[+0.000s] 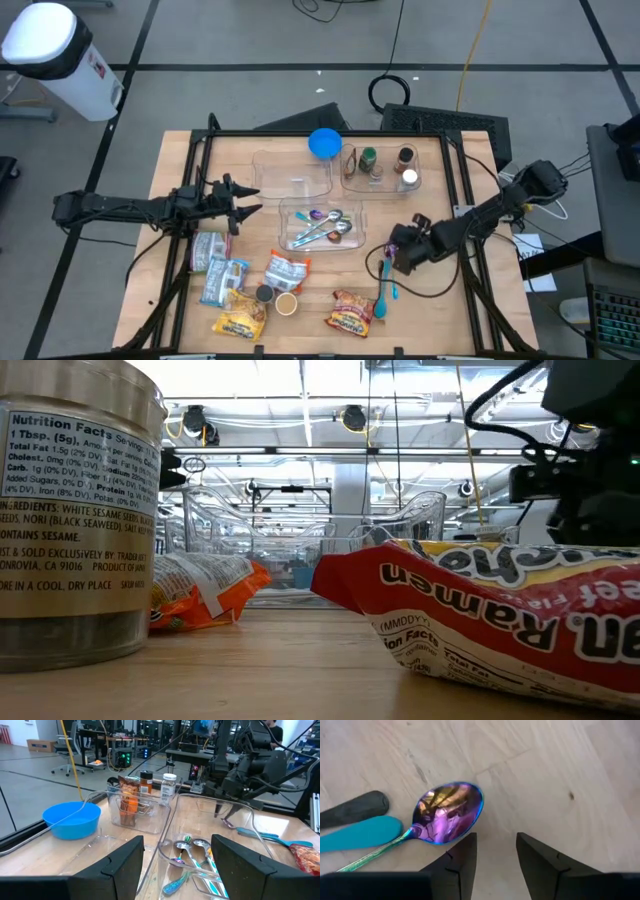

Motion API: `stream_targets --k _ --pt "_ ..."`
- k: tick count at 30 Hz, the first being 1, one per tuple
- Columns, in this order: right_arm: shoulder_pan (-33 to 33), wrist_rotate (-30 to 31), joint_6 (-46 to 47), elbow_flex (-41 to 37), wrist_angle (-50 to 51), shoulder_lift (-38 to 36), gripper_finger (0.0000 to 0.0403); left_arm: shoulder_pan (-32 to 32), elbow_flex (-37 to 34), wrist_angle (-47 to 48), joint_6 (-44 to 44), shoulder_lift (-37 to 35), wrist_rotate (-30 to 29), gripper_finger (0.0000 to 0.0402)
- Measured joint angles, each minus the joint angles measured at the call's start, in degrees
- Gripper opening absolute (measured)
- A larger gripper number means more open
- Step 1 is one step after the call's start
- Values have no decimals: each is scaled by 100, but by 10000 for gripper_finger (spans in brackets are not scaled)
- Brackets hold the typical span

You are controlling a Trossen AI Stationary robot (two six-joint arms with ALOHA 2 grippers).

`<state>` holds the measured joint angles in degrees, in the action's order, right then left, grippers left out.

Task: Pick & Place Food Item
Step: Put the green spoon into the bottom transparent bin

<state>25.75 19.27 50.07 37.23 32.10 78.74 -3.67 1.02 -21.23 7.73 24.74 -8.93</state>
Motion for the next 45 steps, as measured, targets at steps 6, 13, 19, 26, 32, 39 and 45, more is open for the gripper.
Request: stream_targets --k 6,13,19,26,32,39,45 --pt "-100 27 -435 0 -17 -513 136 1 2 0 0 -1 0 241" --pt "-128 673 -535 -652 -654 -1506 146 -1 2 -1 0 1 0 241" --pt "-140 375 -547 -1827 -2827 -2229 169 0 1 -1 0 0 0 241" --pt "-142 150 -603 -2595 -3840 -2416 190 1 2 0 0 -1 0 241" --pt "-142 47 -163 -2808 -3865 -2416 194 0 0 0 0 -1 -2 241" --pt "-139 -121 43 -2809 -4084 -2190 185 0 1 0 0 -1 -2 241" --pt "-142 -105 14 -2806 -4673 -1703 177 1 2 0 0 -1 -2 241"
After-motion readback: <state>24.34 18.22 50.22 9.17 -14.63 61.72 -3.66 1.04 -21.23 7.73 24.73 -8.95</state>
